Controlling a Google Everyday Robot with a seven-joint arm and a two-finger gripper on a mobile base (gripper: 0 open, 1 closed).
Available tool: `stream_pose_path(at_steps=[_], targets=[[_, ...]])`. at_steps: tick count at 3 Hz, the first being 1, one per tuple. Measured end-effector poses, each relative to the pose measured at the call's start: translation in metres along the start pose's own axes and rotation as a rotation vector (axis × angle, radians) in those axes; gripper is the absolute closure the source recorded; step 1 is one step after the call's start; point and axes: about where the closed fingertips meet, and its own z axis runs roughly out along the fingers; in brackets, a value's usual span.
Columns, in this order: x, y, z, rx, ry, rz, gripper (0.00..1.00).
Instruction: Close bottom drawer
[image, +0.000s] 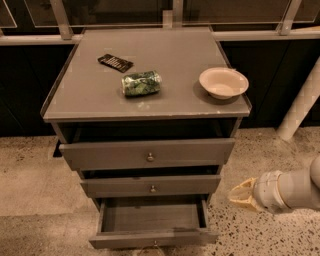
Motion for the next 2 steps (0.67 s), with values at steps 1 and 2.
stream_pose_path(at_steps=[1,2], targets=[[0.025,0.003,0.047,0.015,-0.092,0.055,1.00],[0.054,-0.001,0.104,0.011,-0.180,0.105,1.00]])
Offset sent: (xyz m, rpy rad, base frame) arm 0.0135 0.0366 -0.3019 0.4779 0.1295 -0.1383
